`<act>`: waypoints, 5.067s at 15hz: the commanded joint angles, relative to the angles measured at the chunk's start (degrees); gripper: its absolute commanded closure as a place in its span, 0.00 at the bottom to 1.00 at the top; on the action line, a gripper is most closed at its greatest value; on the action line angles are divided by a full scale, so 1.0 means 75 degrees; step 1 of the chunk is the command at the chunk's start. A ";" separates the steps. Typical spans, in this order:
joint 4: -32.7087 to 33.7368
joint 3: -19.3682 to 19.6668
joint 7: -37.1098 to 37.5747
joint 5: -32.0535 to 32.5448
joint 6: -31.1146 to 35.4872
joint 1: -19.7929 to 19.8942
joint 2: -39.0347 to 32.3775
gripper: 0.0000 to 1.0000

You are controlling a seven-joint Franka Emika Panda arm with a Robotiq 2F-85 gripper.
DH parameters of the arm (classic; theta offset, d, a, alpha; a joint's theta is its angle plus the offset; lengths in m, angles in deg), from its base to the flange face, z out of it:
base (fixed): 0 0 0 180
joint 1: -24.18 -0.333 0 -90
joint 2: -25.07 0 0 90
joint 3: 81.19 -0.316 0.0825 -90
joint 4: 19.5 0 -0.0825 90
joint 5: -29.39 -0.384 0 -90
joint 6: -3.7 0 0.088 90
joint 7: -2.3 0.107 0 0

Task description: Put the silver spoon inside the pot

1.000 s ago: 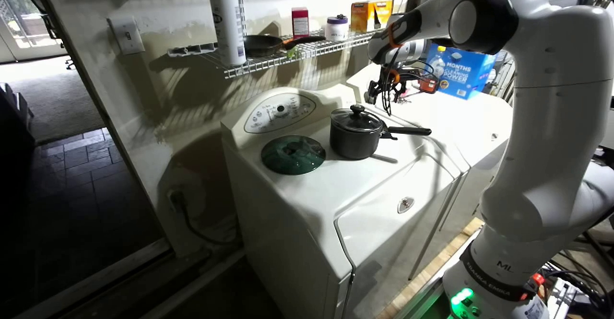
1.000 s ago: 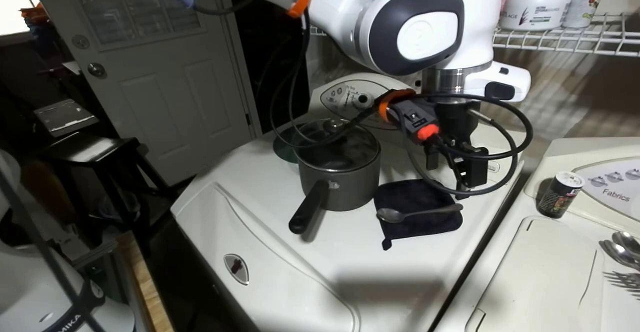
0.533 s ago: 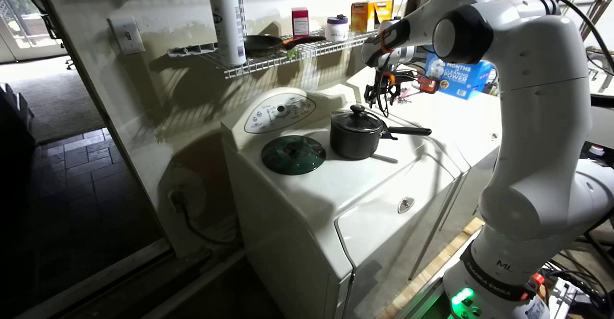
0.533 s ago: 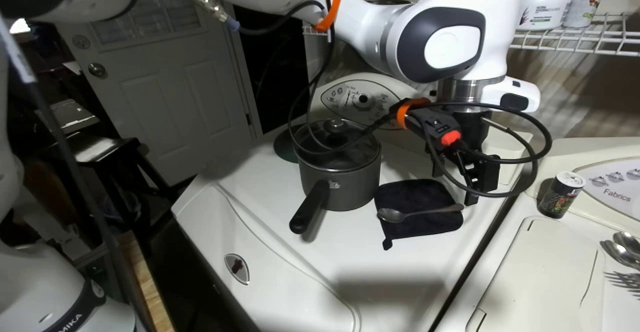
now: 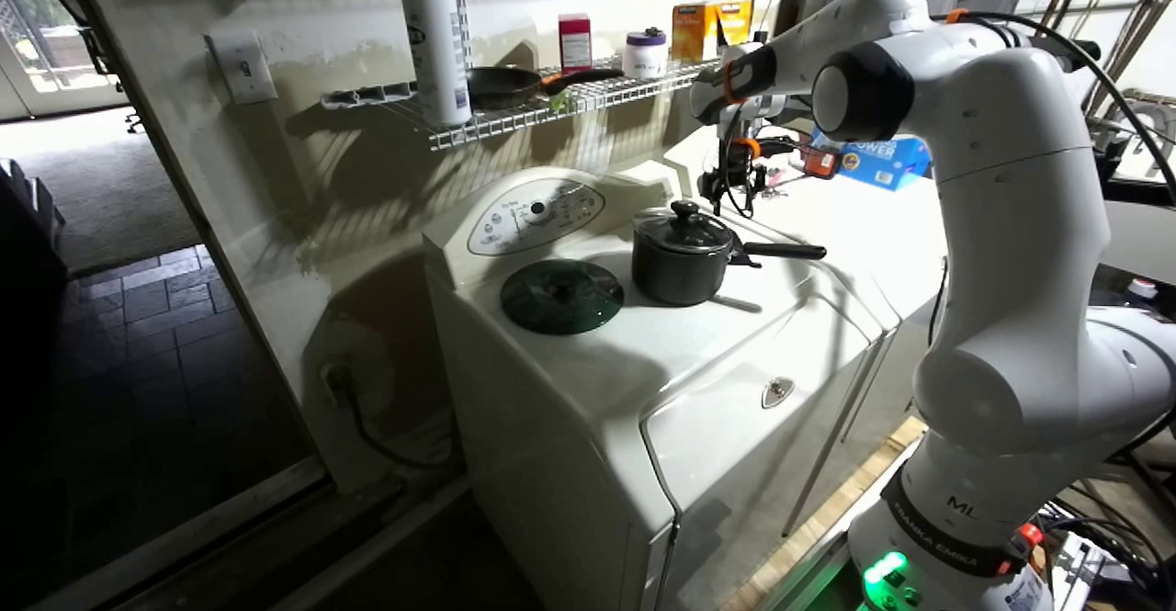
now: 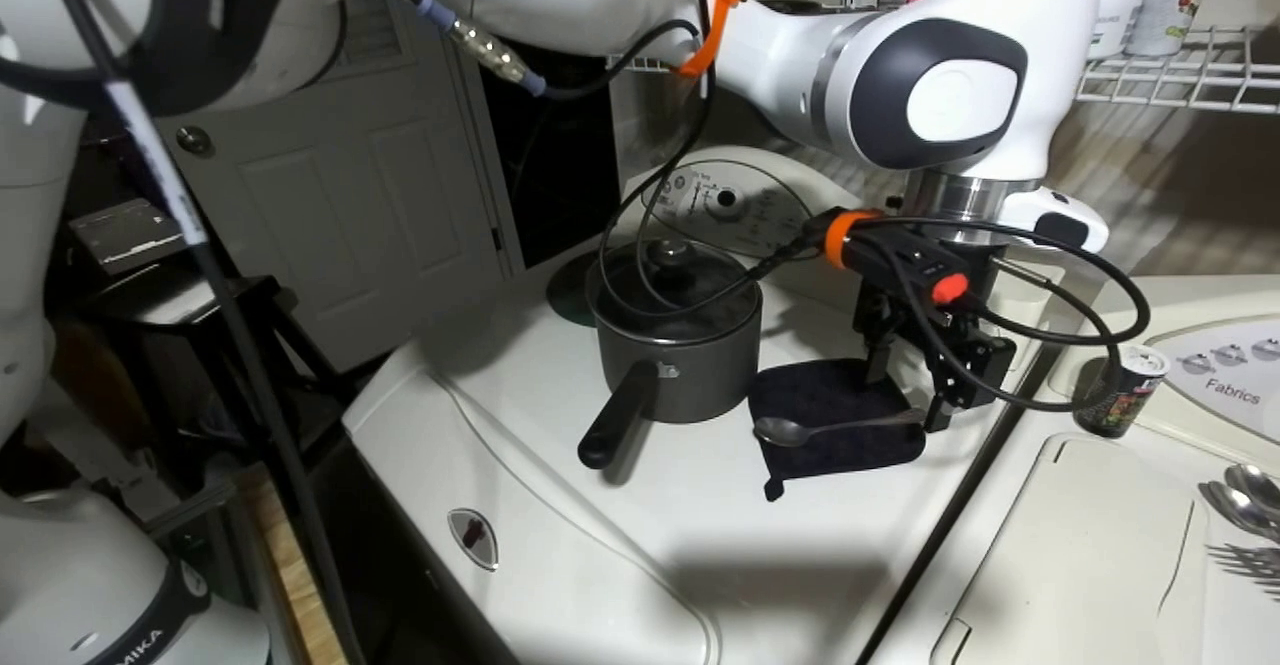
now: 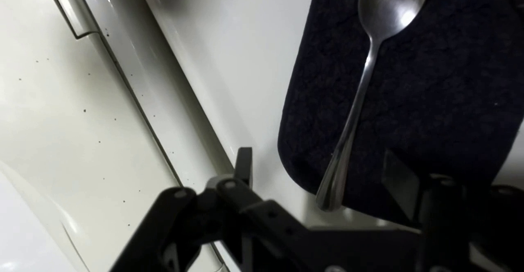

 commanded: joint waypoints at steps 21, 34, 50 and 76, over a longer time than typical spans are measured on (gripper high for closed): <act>0.1593 -0.0556 -0.0428 -0.0586 -0.0859 0.0438 -0.1345 0.38; 0.1651 -0.0542 -0.0379 -0.0569 -0.0783 0.0432 -0.1340 0.96; 0.0215 -0.0518 0.0023 -0.0715 -0.0271 0.0450 0.0396 0.96; -0.7283 -0.0296 0.5789 0.3380 0.6949 -0.0991 0.6203 0.96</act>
